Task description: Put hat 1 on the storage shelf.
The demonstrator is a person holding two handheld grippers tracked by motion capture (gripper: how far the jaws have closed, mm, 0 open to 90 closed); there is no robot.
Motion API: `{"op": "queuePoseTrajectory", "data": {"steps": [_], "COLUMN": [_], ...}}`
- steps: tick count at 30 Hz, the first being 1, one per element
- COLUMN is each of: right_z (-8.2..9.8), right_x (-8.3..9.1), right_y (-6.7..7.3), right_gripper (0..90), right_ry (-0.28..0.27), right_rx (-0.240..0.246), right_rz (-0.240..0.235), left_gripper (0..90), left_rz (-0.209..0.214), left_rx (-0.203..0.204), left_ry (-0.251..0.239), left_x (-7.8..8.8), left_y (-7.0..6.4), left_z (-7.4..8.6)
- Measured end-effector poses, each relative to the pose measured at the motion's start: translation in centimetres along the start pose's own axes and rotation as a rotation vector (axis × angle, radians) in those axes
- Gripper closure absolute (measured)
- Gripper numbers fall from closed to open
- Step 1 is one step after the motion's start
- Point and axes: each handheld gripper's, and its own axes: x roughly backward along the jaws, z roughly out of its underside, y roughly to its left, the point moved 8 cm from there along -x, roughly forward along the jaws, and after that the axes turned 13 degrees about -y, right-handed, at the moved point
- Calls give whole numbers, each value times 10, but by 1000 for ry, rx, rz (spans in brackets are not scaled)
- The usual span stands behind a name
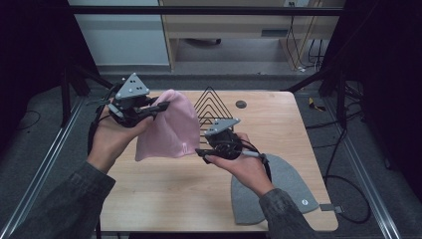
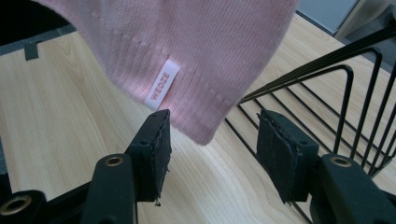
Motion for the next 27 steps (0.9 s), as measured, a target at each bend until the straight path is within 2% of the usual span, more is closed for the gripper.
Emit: {"op": "queuePoseTrajectory", "data": {"steps": [3, 5, 6, 9, 11, 17, 27], "right_z": [-4, -8, -9, -12, -13, -29, -51], "right_x": [-5, -9, -11, -12, -12, -4, 2], "right_y": [-2, -2, -2, -1, -4, -22, -47], "right_gripper": [454, 480, 557, 705, 768, 823, 837], "right_ry": [-5, -12, -10, -20, -12, -28, -39], "right_rx": [-17, -45, -38, -42, -26, -19, 7], "right_rz": [-5, -31, -38, -67, -72, -62, -51], "left_gripper": [777, 777, 777, 776, 774, 772, 769], "left_rz": [10, 21, 25, 31, 32, 44, 65], "left_rx": [5, 10, 10, 13, 15, 40, 87], "left_ry": [-15, -27, -28, -28, -26, -66, -93], "left_x": [2, 4, 4, 4, 2, -6, -18], "left_y": [-2, -4, -4, -4, 0, 17, 38], "left_z": [-5, -8, -9, -9, -9, -21, -30]}}
